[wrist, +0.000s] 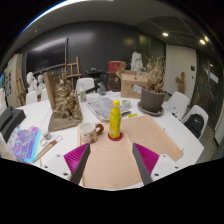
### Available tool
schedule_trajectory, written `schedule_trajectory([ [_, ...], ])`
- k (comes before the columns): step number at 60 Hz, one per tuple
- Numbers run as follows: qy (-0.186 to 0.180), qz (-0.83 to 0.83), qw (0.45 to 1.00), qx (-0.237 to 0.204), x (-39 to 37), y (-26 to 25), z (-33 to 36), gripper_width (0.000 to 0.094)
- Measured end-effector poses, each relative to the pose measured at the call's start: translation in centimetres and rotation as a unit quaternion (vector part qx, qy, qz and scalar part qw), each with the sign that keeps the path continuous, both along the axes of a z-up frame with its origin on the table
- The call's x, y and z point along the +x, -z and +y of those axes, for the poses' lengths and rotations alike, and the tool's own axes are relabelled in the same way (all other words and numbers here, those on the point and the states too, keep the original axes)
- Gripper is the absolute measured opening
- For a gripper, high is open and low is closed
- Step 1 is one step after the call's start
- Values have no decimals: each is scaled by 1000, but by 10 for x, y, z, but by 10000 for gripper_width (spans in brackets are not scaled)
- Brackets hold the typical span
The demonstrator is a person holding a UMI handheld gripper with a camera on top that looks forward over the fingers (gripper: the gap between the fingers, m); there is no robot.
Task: Pour water
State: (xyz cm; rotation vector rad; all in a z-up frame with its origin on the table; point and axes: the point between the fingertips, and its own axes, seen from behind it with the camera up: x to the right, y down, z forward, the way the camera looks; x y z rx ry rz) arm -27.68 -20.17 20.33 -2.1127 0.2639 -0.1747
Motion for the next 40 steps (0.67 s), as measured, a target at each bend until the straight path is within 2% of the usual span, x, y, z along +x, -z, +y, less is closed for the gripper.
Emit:
schedule_trajectory([
  [17,12,9,1000,-7,-28,-40,-103,864],
  [40,-7,-19,1000,-15,-4,-47,-149,863],
])
